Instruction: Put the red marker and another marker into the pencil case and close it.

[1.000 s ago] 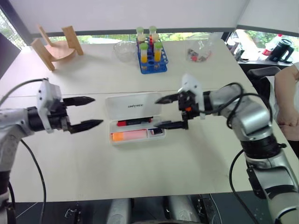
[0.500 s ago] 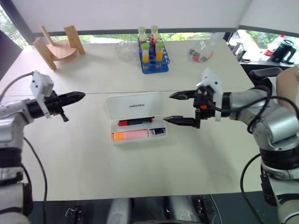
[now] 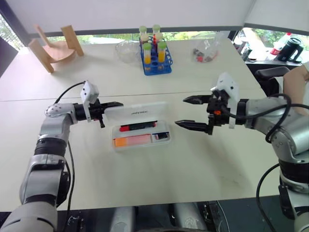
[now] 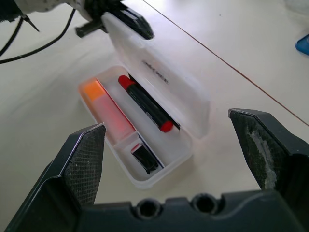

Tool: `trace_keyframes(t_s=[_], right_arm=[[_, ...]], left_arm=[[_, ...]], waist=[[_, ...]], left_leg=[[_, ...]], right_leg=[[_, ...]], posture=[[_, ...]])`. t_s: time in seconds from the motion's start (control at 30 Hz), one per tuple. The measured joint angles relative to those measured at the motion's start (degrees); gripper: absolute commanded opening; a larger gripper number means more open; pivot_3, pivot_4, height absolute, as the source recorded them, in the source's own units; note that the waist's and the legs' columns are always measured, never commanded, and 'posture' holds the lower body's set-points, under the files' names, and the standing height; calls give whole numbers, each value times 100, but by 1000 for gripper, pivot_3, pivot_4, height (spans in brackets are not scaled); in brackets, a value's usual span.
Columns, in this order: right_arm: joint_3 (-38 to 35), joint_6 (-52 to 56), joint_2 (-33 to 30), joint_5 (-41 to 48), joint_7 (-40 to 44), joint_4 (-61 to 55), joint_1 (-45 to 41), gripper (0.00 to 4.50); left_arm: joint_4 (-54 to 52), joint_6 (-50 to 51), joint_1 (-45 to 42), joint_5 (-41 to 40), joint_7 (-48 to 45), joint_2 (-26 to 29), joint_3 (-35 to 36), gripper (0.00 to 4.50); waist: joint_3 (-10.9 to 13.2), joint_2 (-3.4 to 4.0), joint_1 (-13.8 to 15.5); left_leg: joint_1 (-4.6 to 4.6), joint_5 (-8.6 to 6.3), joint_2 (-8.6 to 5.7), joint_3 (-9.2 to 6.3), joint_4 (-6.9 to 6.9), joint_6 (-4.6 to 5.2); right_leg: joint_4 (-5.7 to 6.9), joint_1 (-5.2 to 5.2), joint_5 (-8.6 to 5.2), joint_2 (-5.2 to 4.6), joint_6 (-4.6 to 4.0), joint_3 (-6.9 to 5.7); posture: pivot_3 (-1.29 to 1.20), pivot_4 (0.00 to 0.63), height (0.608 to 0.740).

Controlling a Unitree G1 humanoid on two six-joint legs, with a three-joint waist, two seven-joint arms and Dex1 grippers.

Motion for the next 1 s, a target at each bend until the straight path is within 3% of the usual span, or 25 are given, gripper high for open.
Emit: trace_keyframes(t_s=[0.1,0.23,0.4,0.53,0.7,1.0], right_arm=[[-3,0,-34,42,-38,-9,19,4500],[3,-21,-37,84,-77,-11,15,4500],[61,-56,-37,85,-108,-7,-26,4500],[121,-66,-46,94,-87,-9,-28,4500],[137,-131,-143,92,35,33,-25,4500],[218,-688,-792,-56,709,192,577,4500]], left_arm=[[-701,396,436,-51,-208,209,-127,57],[-1338,533,912,80,-71,74,-513,57],[-1433,-345,1002,805,612,-150,-997,57],[-1556,-481,1144,869,733,69,-985,57],[-2396,797,1766,199,742,654,-431,57],[-4510,2494,3308,-1197,1292,1459,1651,57]], waist=[[0,1,27],[0,0,108],[-15,11,199],[-18,15,182],[-15,15,80],[-10,10,76]], left_leg=[[1,1,-1,0,6,-2],[0,1,-5,-6,18,-2],[25,1,-7,-5,22,-2],[101,0,-1,4,-2,0],[81,0,3,-6,-5,0],[71,-2,5,-1,-10,1]], right_leg=[[1,5,0,-4,0,0],[0,15,1,-6,1,-4],[0,41,3,-7,4,-3],[-13,107,1,-2,1,0],[-12,88,1,3,1,-1],[-31,85,0,-11,2,0]], posture=[[0,150,740],[0,150,740],[0,150,740],[0,150,740],[0,150,740],[0,150,740]])
